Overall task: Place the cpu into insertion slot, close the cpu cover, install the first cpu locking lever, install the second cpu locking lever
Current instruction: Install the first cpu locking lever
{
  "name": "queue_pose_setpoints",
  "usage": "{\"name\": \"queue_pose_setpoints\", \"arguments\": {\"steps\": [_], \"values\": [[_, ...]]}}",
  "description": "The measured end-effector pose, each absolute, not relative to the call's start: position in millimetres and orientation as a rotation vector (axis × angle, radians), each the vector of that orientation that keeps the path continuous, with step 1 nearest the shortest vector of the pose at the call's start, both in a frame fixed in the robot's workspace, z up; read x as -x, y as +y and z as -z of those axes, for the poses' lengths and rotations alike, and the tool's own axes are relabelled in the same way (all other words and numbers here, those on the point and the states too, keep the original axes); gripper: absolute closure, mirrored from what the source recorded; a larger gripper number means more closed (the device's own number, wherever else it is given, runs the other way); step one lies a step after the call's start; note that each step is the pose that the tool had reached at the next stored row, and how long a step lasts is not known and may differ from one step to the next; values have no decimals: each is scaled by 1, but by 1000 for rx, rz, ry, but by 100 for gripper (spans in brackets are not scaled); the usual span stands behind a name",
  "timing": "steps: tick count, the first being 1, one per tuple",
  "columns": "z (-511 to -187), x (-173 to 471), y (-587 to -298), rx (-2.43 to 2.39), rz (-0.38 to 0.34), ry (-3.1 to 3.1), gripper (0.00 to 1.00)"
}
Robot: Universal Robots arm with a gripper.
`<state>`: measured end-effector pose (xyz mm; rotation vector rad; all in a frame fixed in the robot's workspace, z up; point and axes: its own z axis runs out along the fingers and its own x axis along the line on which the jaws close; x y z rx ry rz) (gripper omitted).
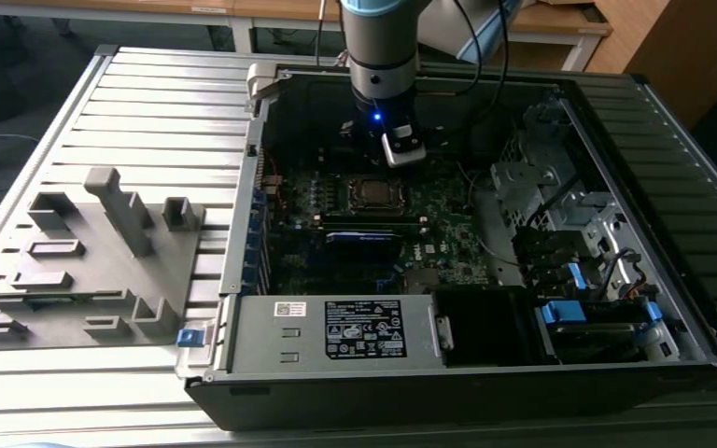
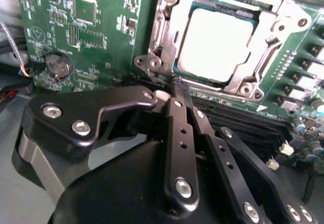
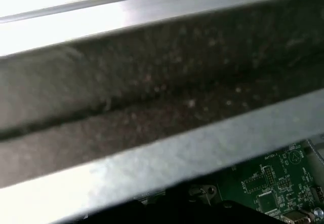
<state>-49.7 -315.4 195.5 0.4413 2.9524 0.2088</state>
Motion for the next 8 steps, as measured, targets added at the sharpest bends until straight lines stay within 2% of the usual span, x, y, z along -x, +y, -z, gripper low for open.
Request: {"name": "queue_pose_setpoints", "arguments": {"steps": [6,8], "values": [[-195,50,-315,-441,-208,2953,89],[-195,50,-315,-443,-232,2952,89]]}}
